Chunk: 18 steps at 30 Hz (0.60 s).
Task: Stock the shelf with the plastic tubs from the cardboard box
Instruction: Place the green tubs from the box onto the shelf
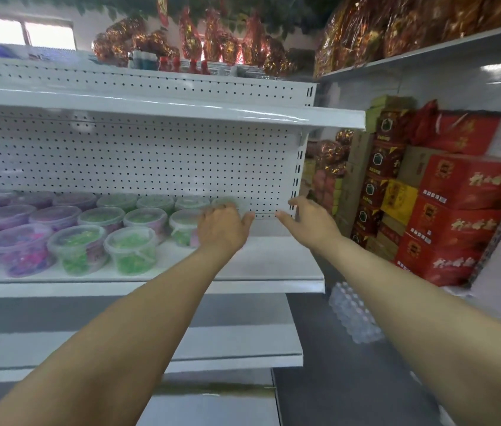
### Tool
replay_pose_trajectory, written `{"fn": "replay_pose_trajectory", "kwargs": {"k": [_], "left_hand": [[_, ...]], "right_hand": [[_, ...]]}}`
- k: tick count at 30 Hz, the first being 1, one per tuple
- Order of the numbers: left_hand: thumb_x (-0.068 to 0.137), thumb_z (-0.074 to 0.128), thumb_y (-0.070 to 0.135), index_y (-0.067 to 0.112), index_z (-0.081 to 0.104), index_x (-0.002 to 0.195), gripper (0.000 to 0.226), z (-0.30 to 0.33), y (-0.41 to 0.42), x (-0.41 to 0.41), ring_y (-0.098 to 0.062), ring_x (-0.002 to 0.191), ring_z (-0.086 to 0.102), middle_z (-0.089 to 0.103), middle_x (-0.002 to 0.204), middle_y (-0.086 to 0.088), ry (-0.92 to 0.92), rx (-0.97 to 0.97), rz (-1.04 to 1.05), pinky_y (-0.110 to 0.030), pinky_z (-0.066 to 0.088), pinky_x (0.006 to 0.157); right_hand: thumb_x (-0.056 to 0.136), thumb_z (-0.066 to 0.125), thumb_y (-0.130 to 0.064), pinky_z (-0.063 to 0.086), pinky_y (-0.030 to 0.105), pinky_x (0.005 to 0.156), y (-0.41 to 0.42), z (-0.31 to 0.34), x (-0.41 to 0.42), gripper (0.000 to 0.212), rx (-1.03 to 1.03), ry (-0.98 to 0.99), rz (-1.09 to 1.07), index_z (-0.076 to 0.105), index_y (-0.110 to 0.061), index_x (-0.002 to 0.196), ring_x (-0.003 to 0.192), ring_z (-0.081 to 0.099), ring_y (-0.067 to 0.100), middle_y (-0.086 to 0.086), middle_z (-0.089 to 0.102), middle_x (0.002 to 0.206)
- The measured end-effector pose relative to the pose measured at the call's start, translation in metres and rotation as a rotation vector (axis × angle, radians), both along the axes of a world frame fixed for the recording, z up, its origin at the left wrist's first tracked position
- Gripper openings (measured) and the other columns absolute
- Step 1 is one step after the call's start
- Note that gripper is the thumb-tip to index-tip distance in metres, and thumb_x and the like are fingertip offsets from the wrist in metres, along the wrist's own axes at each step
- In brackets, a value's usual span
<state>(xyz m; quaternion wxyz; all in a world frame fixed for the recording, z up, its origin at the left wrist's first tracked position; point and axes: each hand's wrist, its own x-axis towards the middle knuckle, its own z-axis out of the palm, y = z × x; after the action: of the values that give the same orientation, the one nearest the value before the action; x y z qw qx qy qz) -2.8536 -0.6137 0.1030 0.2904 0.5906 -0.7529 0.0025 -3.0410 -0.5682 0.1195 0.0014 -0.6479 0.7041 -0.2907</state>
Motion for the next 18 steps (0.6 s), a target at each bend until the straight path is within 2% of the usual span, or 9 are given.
{"fn": "replay_pose_trajectory", "kwargs": {"k": [6,9,13,18], "left_hand": [[0.095,0.034,0.057,0.010,0.055,0.124,0.059,-0.005,0.080,-0.040,-0.034,0.114,0.055,0.063,0.120,-0.014,0.008,0.021,-0.042,-0.042,0.042,0.093],[0.095,0.033,0.058,0.010,0.055,0.122,0.059,-0.023,0.111,-0.060,-0.033,0.109,0.057,0.064,0.118,-0.012,0.005,0.061,-0.080,-0.042,0.045,0.089],[0.095,0.033,0.058,0.011,0.056,0.120,0.058,-0.054,0.146,-0.086,-0.034,0.109,0.056,0.064,0.118,-0.012,-0.007,0.125,-0.120,-0.042,0.042,0.088],[0.093,0.038,0.062,0.012,0.056,0.118,0.059,-0.127,0.175,-0.114,-0.036,0.108,0.058,0.064,0.116,-0.015,-0.042,0.315,-0.169,-0.042,0.047,0.087]], "right_hand": [[0.094,0.047,-0.061,0.042,0.033,0.081,0.085,0.004,-0.038,0.059,-0.015,0.014,-0.046,0.053,-0.016,0.131,0.117,0.056,0.028,0.007,0.060,0.130],[0.094,0.044,-0.064,0.045,0.034,0.085,0.120,-0.011,-0.057,0.061,0.028,-0.009,-0.066,0.052,-0.019,0.134,0.119,0.055,0.029,0.009,0.058,0.133],[0.096,0.043,-0.062,0.043,0.035,0.090,0.158,-0.039,-0.081,0.062,0.098,-0.019,-0.103,0.050,-0.016,0.138,0.126,0.052,0.031,0.010,0.056,0.139],[0.095,0.046,-0.062,0.040,0.029,0.079,0.198,-0.109,-0.109,0.062,0.232,-0.122,-0.180,0.053,-0.016,0.136,0.118,0.058,0.029,0.009,0.059,0.135]]}}
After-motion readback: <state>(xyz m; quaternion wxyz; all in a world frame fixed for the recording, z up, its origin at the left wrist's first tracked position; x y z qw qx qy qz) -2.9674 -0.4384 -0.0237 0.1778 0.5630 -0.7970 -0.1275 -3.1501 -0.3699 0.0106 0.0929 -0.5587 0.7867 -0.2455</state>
